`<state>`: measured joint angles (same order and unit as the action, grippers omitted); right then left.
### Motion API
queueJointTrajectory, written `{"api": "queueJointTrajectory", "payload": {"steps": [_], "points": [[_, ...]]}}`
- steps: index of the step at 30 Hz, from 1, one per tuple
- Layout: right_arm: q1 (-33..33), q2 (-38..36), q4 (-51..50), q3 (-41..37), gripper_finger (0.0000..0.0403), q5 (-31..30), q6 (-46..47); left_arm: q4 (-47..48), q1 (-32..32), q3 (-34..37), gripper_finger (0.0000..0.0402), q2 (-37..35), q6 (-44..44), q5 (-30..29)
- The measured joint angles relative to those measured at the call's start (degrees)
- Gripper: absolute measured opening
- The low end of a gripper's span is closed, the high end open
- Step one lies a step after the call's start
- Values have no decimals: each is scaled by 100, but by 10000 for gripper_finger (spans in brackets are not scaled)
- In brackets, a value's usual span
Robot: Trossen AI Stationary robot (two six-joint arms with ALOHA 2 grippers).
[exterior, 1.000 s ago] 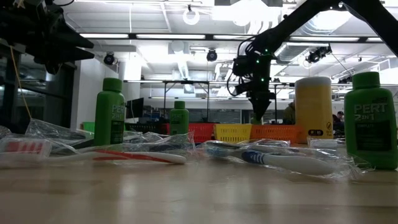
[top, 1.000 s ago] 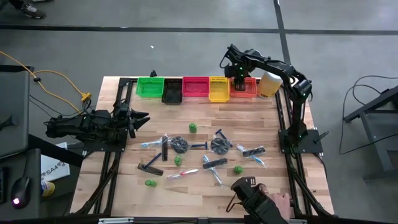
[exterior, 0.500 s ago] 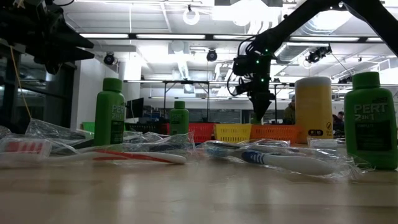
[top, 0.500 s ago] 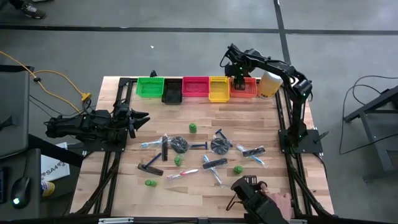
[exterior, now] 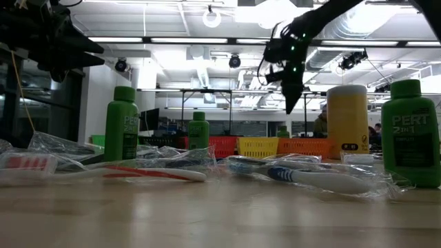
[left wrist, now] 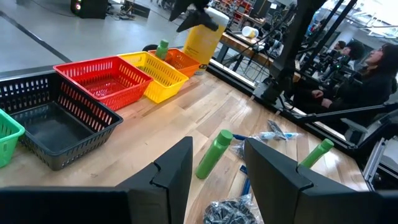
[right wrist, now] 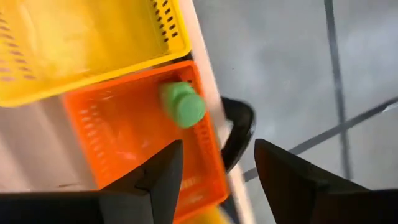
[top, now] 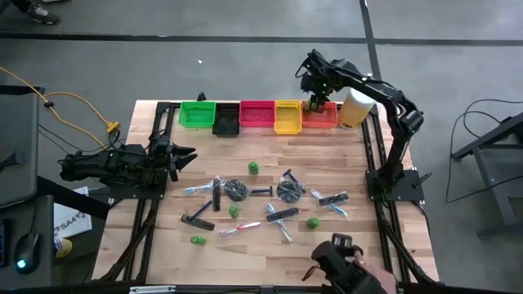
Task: Pick & Place Travel size toiletries
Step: Put the green shampoo bottle into the orange basket
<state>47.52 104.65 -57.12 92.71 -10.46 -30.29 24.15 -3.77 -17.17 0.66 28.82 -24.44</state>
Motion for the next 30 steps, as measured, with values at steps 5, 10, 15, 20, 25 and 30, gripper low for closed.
{"api": "queueJointTrajectory", "payload": {"steps": [5,10,15,20,25,30], "points": [[-239,-383,-681,0,192,35,1048,-1,-1,0,147,-2,0,-1],[-615,-626,-1372,2,192,135,2080,0,0,0,147,-1,1,-1],[-1019,-668,-2090,2,192,741,3096,-1,-2,0,147,0,0,-1],[-1621,-670,-2724,2,192,1083,3810,-1,-1,0,147,0,0,-1],[-2416,-669,-3015,2,192,1081,4420,-1,0,2,147,-2,2,-1],[-3238,-670,-3036,2,192,1008,4974,1,0,2,147,-1,1,-1]]}}
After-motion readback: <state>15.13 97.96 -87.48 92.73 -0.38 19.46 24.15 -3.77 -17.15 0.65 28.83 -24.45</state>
